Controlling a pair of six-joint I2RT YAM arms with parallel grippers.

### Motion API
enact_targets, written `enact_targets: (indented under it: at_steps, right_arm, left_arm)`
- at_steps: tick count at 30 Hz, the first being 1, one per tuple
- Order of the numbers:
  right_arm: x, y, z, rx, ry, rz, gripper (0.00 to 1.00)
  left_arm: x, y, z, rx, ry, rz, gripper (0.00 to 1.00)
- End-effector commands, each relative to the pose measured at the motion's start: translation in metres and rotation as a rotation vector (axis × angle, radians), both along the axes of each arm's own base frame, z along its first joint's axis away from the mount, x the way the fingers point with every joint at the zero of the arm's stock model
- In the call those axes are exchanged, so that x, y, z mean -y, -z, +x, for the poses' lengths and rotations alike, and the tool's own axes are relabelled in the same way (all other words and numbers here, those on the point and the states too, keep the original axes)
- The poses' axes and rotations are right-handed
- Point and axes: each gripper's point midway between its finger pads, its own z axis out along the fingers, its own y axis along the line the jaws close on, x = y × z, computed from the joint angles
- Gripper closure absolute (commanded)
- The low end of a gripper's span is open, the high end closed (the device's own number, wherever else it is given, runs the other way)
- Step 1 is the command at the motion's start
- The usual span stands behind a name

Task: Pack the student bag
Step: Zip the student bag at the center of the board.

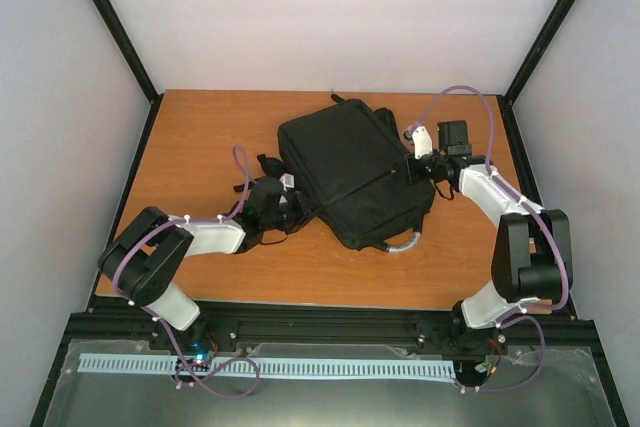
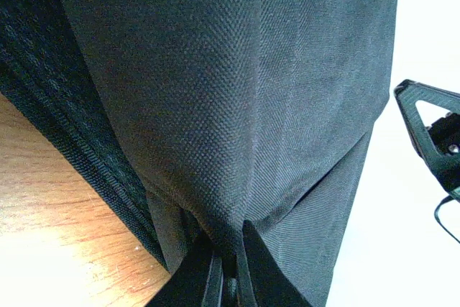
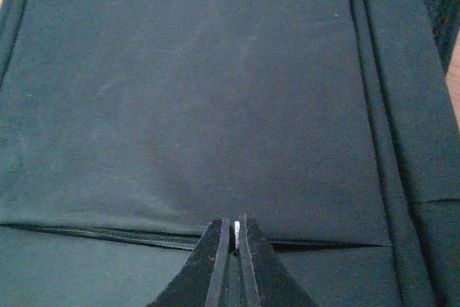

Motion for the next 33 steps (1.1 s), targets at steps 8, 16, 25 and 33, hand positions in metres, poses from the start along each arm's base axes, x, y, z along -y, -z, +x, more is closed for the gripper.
enact_targets:
  at_steps: [8, 16, 25, 33]
  right_arm:
    - [0.048, 0.019, 0.041, 0.043, 0.11, -0.024, 0.97]
    - [0.07, 0.04, 0.053, 0.021, 0.163, -0.041, 0.97]
    - [0.086, 0.053, 0.059, -0.001, 0.2, -0.038, 0.97]
    - [0.077, 0.015, 0.055, 0.012, 0.16, 0.011, 0.72]
  left_arm:
    - [-0.003, -0.006, -0.003, 0.027, -0.001, 0.012, 0.99]
    - [-0.005, -0.004, -0.004, 0.022, -0.005, 0.019, 0.99]
    - [-0.006, -0.002, -0.004, 0.016, -0.009, 0.026, 0.99]
    - [-0.001, -0.025, 0.005, 0.106, 0.086, 0.141, 0.83]
